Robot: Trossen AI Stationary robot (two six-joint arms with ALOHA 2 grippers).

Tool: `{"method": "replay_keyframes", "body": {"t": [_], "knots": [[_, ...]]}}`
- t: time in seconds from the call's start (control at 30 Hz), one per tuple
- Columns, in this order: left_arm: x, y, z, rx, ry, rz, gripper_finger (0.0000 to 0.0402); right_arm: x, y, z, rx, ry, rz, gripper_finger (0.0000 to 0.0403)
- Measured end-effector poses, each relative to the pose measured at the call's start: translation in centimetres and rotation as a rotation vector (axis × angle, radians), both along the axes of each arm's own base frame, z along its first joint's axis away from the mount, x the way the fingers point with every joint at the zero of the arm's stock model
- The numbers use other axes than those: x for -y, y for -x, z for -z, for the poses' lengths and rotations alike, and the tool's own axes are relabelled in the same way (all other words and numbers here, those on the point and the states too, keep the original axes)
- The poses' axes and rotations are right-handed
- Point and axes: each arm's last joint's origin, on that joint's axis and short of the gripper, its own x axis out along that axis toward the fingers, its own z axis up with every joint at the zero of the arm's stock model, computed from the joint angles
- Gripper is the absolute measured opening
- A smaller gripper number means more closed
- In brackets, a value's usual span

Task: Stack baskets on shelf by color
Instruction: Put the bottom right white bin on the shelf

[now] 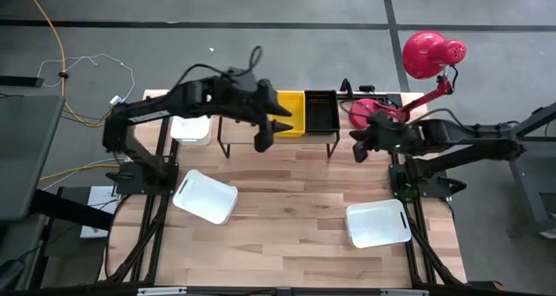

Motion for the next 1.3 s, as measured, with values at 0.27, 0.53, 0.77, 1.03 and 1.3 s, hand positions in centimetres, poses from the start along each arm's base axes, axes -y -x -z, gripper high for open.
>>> {"method": "replay_keyframes", "body": {"t": [0.27, 0.53, 0.77, 1.03, 1.3], "knots": [[3.6, 3.8, 2.0, 0.347, 0.114, -0.043, 0.015, 0.2, 2.8, -1.5, 0.102, 0.036, -0.05, 0.0], [6.4, 7.5, 5.4, 0.641, 0.207, -0.197, 0.0145, 0.2, 3.0, -1.8, 0.119, 0.058, -0.055, 0.0], [6.9, 8.5, 5.8, 0.636, 0.208, -0.223, 0.0145, 0.2, 2.5, -2.1, 0.148, 0.092, -0.055, 0.0], [6.9, 8.4, 5.9, 0.637, 0.245, -0.227, 0.0145, 0.2, 2.4, -2.2, 0.157, 0.081, -0.047, 0.0], [6.9, 8.4, 5.9, 0.635, 0.236, -0.225, 0.0145, 0.2, 2.4, -2.1, 0.167, 0.062, -0.04, 0.0]]}}
